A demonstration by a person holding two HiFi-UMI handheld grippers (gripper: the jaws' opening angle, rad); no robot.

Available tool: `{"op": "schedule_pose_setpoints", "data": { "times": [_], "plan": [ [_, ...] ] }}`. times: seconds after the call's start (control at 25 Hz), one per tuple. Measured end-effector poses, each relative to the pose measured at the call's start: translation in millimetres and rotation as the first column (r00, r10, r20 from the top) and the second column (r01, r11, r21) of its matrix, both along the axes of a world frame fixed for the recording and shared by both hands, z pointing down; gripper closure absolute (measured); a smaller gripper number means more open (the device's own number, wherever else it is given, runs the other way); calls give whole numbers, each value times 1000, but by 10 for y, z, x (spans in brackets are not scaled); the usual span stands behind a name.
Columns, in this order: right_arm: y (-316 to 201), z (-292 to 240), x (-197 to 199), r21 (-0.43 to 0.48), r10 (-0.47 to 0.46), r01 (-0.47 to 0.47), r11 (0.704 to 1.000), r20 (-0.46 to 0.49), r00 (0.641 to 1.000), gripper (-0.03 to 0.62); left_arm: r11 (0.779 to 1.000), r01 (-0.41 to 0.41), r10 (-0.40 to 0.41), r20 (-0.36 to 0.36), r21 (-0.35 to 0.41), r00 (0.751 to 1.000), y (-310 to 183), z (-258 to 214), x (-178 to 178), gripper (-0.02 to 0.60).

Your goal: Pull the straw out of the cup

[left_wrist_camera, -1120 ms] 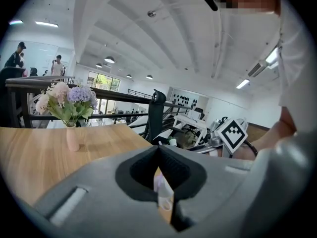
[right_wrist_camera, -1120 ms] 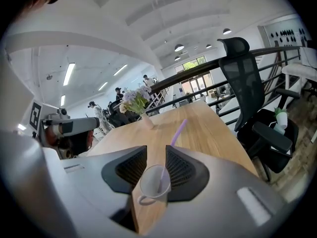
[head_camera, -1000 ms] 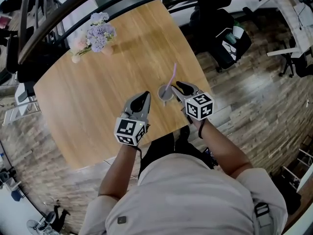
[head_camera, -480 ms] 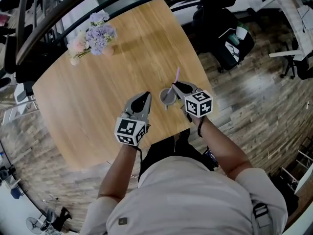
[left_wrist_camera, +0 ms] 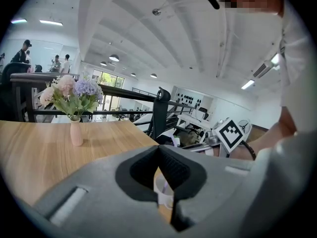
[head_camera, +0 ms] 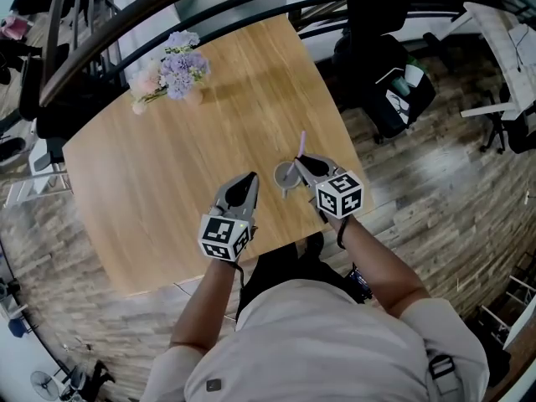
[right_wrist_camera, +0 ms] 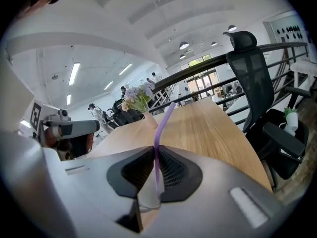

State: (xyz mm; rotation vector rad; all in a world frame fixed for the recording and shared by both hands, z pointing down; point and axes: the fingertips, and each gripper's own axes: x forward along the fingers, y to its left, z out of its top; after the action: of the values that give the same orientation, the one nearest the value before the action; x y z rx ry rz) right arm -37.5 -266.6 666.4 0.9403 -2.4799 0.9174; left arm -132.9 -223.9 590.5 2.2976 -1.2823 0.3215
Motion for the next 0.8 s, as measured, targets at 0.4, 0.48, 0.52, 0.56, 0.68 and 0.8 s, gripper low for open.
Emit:
{"op": "schedule_pose_setpoints", "data": {
  "times": [0.4, 0.48, 0.52, 0.56, 0.68, 0.8],
  "plan": [
    [249, -708, 143, 139, -22, 18, 990, 24, 999, 553, 997, 28, -29, 10, 68, 1000, 430, -416, 188, 577],
    [322, -875, 187, 167, -25, 19, 986, 32, 999, 553, 996, 35, -36, 13, 86, 999, 531, -525, 229, 577],
    [355, -956, 204, 183, -28, 21, 983, 36, 999, 553, 994, 40, -42, 15, 97, 999, 576, -580, 242, 577],
    [387, -1037, 217, 198, -31, 22, 980, 40, 999, 553, 993, 45, -47, 17, 109, 999, 617, -638, 249, 577],
    [504, -1276, 259, 235, -40, 27, 972, 53, 998, 553, 988, 64, -67, 22, 138, 997, 747, -809, 260, 577],
    [639, -1496, 345, 273, -47, 27, 962, 66, 997, 553, 983, 84, -89, 23, 166, 996, 886, -962, 312, 577]
  ]
}}
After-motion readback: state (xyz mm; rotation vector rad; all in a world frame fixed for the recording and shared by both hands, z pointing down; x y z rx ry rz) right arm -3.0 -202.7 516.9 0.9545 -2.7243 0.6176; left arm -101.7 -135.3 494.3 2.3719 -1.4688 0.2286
